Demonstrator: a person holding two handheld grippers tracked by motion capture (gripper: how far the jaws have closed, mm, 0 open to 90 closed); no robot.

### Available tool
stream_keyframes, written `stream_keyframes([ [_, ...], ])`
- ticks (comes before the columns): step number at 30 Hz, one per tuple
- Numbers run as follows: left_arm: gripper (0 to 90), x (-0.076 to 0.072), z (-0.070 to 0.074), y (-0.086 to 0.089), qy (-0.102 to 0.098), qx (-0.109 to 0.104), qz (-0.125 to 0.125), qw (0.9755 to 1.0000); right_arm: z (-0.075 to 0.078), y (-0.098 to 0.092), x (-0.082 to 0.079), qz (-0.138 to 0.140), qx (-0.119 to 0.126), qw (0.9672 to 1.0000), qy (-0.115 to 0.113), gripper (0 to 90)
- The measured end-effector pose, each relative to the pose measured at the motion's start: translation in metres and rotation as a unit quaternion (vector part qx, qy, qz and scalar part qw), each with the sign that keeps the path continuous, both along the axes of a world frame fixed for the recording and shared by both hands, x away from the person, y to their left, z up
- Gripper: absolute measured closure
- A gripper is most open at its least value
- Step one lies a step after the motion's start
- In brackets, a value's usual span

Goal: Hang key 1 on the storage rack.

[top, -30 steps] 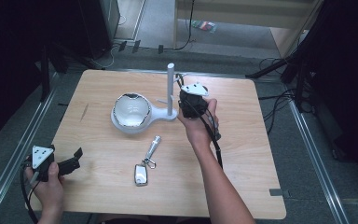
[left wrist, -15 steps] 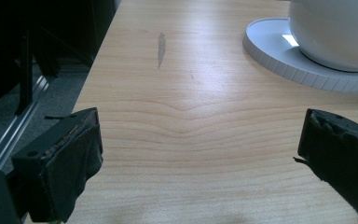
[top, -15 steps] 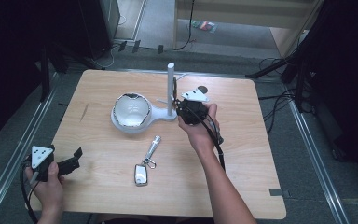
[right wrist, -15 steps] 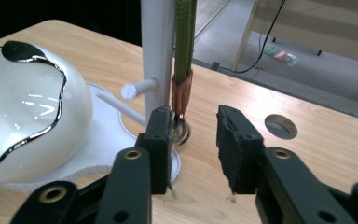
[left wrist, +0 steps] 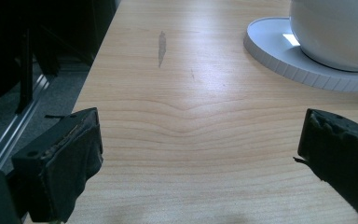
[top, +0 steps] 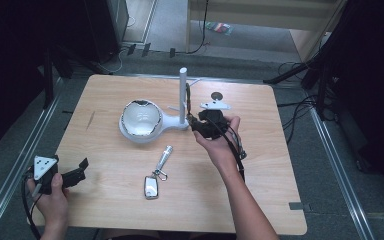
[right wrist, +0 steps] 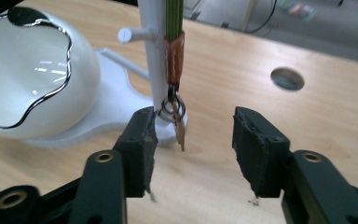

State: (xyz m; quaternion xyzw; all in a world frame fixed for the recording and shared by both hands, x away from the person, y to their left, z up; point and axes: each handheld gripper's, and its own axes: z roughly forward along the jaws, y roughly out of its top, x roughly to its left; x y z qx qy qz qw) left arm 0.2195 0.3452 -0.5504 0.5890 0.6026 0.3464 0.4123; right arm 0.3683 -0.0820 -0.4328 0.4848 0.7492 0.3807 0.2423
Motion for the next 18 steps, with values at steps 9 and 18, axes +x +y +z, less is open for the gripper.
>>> stream_keyframes([
  [9, 0.1, 0.000, 0.000, 0.000, 0.000, 0.000, 0.000, 1.0000, -0.001, 0.010, -0.011, -0.021, -0.038, 0.9941, 0.099, 24.0],
  [18, 0.1, 0.000, 0.000, 0.000, -0.001, 0.000, 0.000, 1.0000, -0.009, 0.019, -0.017, -0.016, -0.035, 0.9871, 0.156, 21.6],
])
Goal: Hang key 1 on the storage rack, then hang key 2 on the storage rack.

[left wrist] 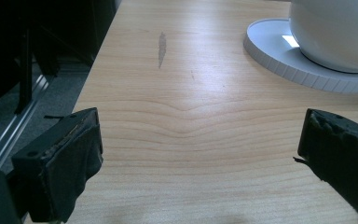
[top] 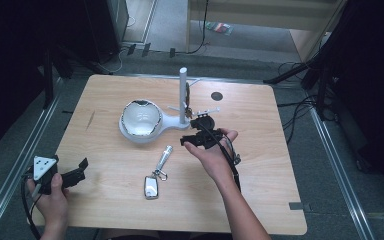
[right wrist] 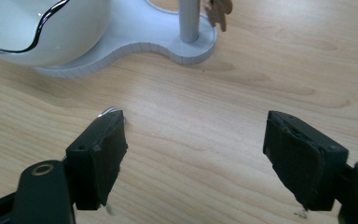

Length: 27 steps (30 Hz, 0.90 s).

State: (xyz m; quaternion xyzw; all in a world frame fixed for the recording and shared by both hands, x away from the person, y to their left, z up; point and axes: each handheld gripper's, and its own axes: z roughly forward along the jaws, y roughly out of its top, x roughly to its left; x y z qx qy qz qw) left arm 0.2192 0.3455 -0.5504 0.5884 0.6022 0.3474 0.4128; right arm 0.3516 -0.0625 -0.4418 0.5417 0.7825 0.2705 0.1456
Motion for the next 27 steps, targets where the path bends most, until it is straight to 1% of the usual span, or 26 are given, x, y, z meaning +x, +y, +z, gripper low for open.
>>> stream_keyframes([
  [2, 0.1, 0.000, 0.000, 0.000, 0.000, 0.000, 0.001, 1.0000, -0.003, 0.003, -0.002, -0.005, -0.004, 1.0000, 0.006, 23.5],
  [4, 0.1, 0.000, 0.000, 0.000, -0.001, 0.000, 0.001, 1.0000, -0.005, 0.004, -0.002, -0.004, -0.005, 0.9999, 0.009, 24.3],
  [5, 0.1, -0.001, 0.000, 0.000, -0.001, -0.001, 0.000, 1.0000, -0.006, 0.005, -0.003, 0.000, -0.008, 0.9999, 0.010, 25.5],
  [6, 0.1, -0.001, 0.000, 0.000, -0.003, -0.002, 0.000, 1.0000, -0.009, 0.007, -0.004, 0.001, -0.017, 0.9998, 0.009, 26.8],
  [7, 0.1, -0.001, 0.000, 0.000, -0.003, -0.002, -0.001, 1.0000, -0.012, 0.010, -0.006, 0.005, -0.020, 0.9997, 0.015, 27.8],
  [12, 0.1, 0.000, 0.000, 0.000, -0.001, -0.001, 0.000, 1.0000, -0.016, 0.016, -0.008, 0.008, -0.022, 0.9995, 0.023, 29.1],
  [13, 0.1, 0.000, 0.000, -0.001, 0.000, 0.000, 0.000, 1.0000, -0.018, 0.019, -0.008, 0.010, -0.019, 0.9993, 0.031, 30.1],
  [14, 0.1, 0.000, 0.000, -0.001, 0.000, 0.000, 0.000, 1.0000, -0.018, 0.019, -0.008, 0.010, -0.019, 0.9993, 0.031, 30.1],
  [15, 0.1, 0.000, 0.000, -0.001, -0.001, 0.000, 0.000, 1.0000, -0.019, 0.021, -0.009, 0.007, -0.018, 0.9992, 0.036, 30.5],
  [17, 0.1, 0.000, 0.000, -0.001, 0.000, 0.002, -0.001, 1.0000, -0.023, 0.027, -0.009, 0.006, -0.019, 0.9985, 0.050, 32.4],
  [18, 0.1, 0.000, 0.000, -0.001, 0.000, 0.002, -0.002, 1.0000, -0.023, 0.027, -0.009, 0.006, -0.019, 0.9985, 0.050, 32.4],
  [19, 0.1, 0.001, 0.000, -0.001, 0.000, 0.002, -0.002, 1.0000, -0.026, 0.031, -0.009, 0.006, -0.020, 0.9981, 0.059, 33.3],
  [20, 0.1, 0.001, 0.000, -0.001, -0.001, 0.001, -0.002, 1.0000, -0.026, 0.031, -0.009, 0.006, -0.020, 0.9981, 0.059, 33.3],
  [27, 0.1, 0.001, 0.000, -0.001, -0.003, 0.000, -0.001, 1.0000, -0.037, 0.046, -0.009, 0.007, -0.017, 0.9965, 0.081, 36.7],
])
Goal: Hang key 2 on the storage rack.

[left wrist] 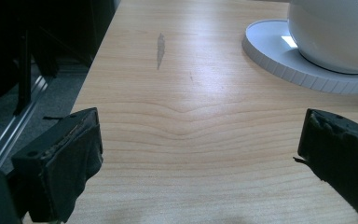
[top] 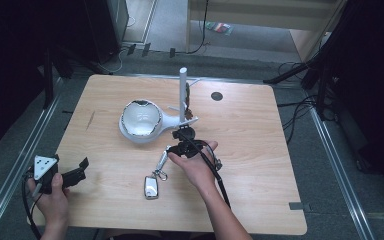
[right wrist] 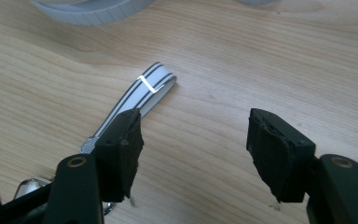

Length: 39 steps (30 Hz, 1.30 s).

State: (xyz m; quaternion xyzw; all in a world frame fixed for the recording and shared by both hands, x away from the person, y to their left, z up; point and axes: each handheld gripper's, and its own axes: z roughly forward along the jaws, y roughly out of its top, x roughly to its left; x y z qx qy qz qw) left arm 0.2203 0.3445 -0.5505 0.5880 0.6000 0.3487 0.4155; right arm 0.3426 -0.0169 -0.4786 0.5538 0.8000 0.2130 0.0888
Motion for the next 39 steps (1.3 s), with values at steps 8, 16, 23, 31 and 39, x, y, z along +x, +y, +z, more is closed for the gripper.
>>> stream_keyframes([
  [8, 0.1, 0.000, 0.000, 0.000, 0.001, 0.000, 0.001, 1.0000, -0.007, 0.013, -0.002, 0.006, 0.005, 0.9999, 0.013, 37.1],
  [16, 0.1, 0.000, 0.000, 0.000, 0.002, 0.001, 0.001, 1.0000, -0.016, 0.025, -0.002, -0.006, 0.015, 0.9992, 0.036, 37.6],
  [23, 0.1, 0.001, 0.000, 0.000, 0.002, -0.001, 0.002, 1.0000, -0.024, 0.038, -0.003, -0.011, 0.016, 0.9979, 0.061, 36.9],
  [31, 0.1, 0.001, 0.000, 0.001, 0.004, -0.001, 0.002, 1.0000, -0.030, 0.049, -0.006, -0.015, 0.015, 0.9970, 0.074, 38.8],
  [39, 0.1, 0.001, 0.000, 0.001, 0.006, -0.001, 0.002, 1.0000, -0.034, 0.055, -0.008, -0.011, 0.004, 0.9974, 0.071, 46.1],
])
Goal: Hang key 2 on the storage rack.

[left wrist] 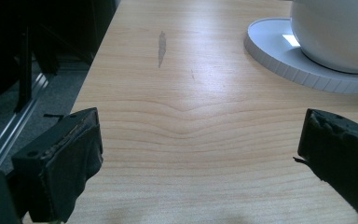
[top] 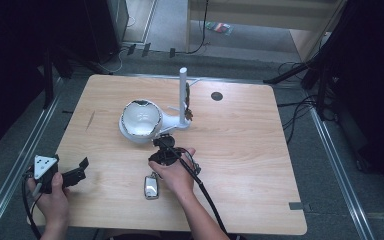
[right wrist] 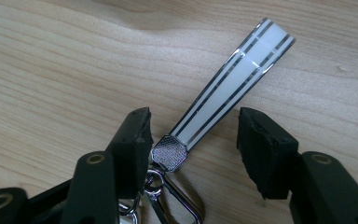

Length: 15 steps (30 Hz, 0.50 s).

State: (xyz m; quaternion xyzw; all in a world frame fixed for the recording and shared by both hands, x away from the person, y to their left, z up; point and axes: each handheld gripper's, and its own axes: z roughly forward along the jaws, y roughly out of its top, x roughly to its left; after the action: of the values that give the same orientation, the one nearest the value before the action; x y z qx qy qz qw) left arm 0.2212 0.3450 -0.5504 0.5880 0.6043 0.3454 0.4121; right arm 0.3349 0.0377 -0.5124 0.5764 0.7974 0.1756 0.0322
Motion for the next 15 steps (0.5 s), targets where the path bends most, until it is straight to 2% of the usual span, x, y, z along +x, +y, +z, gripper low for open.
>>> stream_keyframes([
  [4, 0.1, 0.0002, 0.0000, -0.0001, 0.000, 0.001, 0.000, 1.0000, 0.0005, 0.0027, -0.0015, 0.004, -0.004, 1.0000, -0.001, 51.4],
  [6, 0.1, 0.0002, 0.0000, -0.0002, 0.000, 0.001, 0.000, 1.0000, -0.0002, 0.0029, -0.0023, 0.016, -0.011, 0.9997, -0.011, 54.5],
  [10, 0.1, 0.0002, 0.0000, -0.0003, 0.000, 0.002, 0.000, 1.0000, 0.0001, 0.0040, -0.0038, 0.025, -0.028, 0.9991, -0.019, 60.8],
  [11, 0.1, 0.0002, -0.0001, -0.0002, 0.000, 0.001, 0.000, 1.0000, -0.0005, 0.0035, -0.0041, 0.038, -0.042, 0.9980, -0.030, 66.3],
  [13, 0.1, 0.0002, -0.0001, -0.0002, 0.000, 0.000, 0.000, 1.0000, -0.0004, 0.0033, -0.0042, 0.040, -0.044, 0.9977, -0.031, 68.4],
  [15, 0.1, 0.0003, -0.0001, -0.0002, 0.000, 0.001, 0.000, 1.0000, -0.0006, 0.0012, -0.0035, 0.043, -0.047, 0.9973, -0.035, 75.0],
])
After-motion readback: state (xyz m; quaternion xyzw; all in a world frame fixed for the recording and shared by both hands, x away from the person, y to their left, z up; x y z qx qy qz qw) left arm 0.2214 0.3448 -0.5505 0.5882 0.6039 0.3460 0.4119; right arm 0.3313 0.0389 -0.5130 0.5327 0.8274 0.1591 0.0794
